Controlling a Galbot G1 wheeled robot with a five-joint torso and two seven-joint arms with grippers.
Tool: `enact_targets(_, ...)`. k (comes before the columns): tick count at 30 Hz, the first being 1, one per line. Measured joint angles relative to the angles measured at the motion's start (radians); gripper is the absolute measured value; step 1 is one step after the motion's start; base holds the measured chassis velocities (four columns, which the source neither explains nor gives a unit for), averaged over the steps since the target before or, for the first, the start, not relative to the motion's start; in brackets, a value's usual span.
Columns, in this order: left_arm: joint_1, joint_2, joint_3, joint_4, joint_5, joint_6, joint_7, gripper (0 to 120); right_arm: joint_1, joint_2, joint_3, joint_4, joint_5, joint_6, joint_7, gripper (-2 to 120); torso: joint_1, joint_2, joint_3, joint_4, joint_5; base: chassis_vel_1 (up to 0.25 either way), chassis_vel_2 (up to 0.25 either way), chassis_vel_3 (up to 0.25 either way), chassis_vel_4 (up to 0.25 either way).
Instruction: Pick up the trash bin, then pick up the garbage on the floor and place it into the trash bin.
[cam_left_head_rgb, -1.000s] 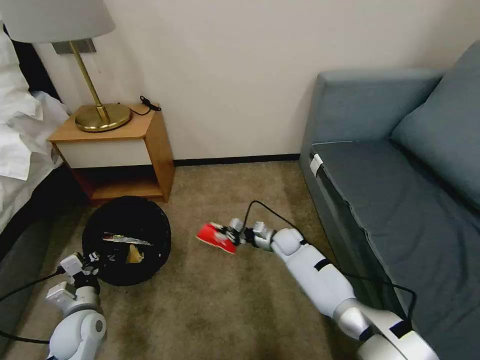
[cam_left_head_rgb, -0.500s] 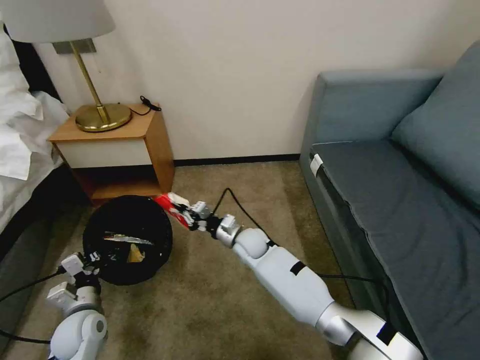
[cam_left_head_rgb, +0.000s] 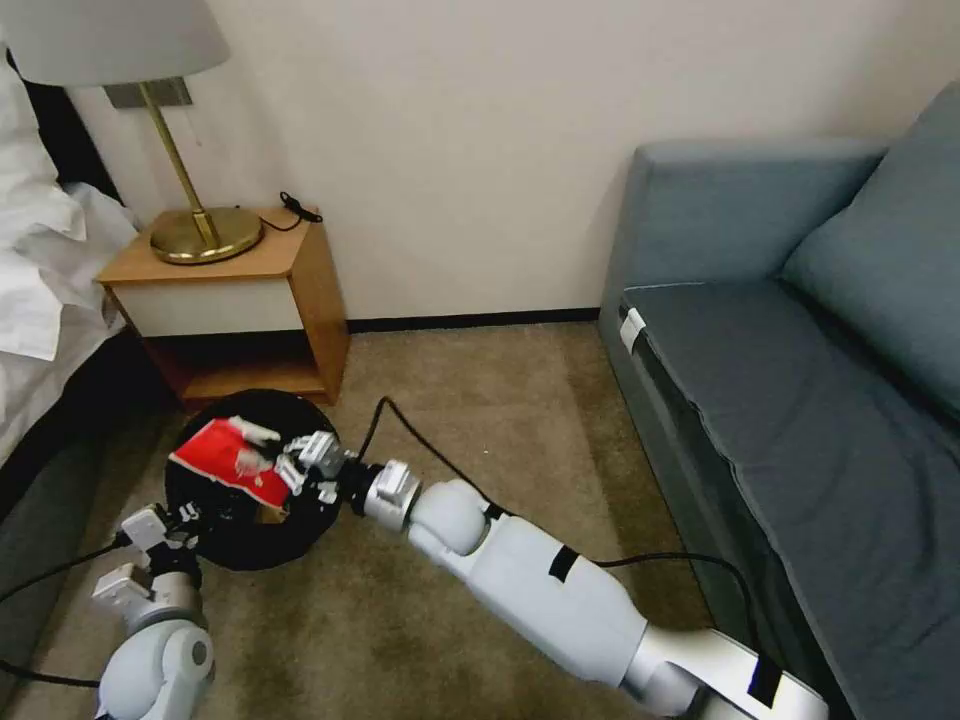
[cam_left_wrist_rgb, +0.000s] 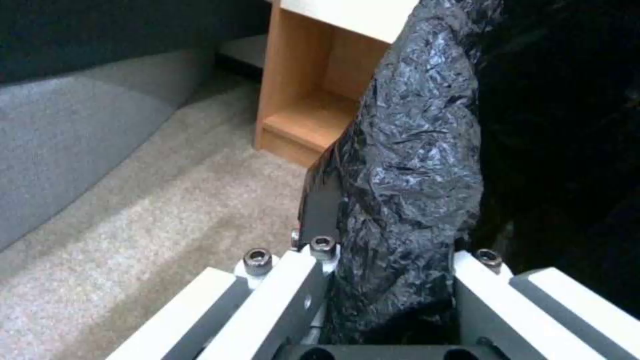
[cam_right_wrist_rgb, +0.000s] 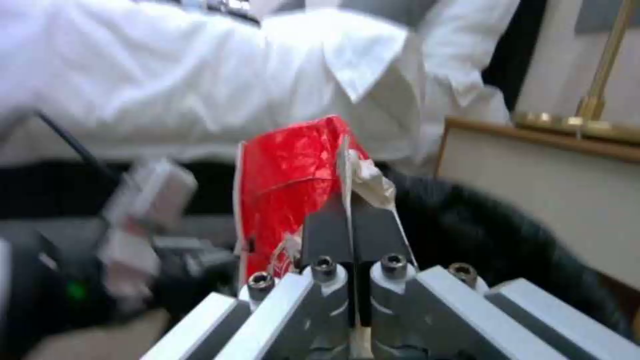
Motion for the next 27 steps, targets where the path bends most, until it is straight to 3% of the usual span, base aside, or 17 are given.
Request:
enact_targets(8,0.000,-0.009,-0.001,-0.002,0.000,0.000,0.000,3,0.012,0.036,-0.001,-0.135,-0.101,0.021,0.097,0,0.000,0.000,0.000,-0.0003,0.0001,0.000,0.000,0.000,0.000)
enact_targets(17,0.000,-0.013,0.000,-0.002,-0.001,0.002,0.000,3,0.006,0.039,0.005,-0.131,-0.134,0.032,0.123,36,0.000,0.000,0.000,0.0000,0.0002,0.000,0.000,0.000,0.000)
enact_targets(21,0.001,-0.015,0.000,-0.002,0.000,0.002,0.000,3,0.003,0.039,0.015,-0.128,-0.135,0.034,0.123,44,0.000,0.000,0.000,0.0000,0.0002,0.000,0.000,0.000,0.000)
enact_targets(22,0.004,-0.015,0.000,-0.002,0.000,0.002,0.000,3,-0.004,0.038,0.033,-0.116,-0.140,0.036,0.125,54,0.000,0.000,0.000,0.0000,0.0002,0.000,0.000,0.000,0.000)
enact_targets(25,0.007,-0.015,-0.002,-0.003,0.000,0.002,0.000,3,-0.017,0.038,0.063,-0.094,-0.142,0.037,0.128,61,0.000,0.000,0.000,0.0001,0.0002,0.000,0.000,0.000,0.000)
enact_targets(27,0.011,-0.014,-0.007,-0.005,-0.002,0.002,0.001,3,-0.043,0.038,0.120,-0.054,-0.140,0.033,0.143,73,0.000,0.000,0.000,0.0000,0.0002,0.000,0.000,0.000,0.000)
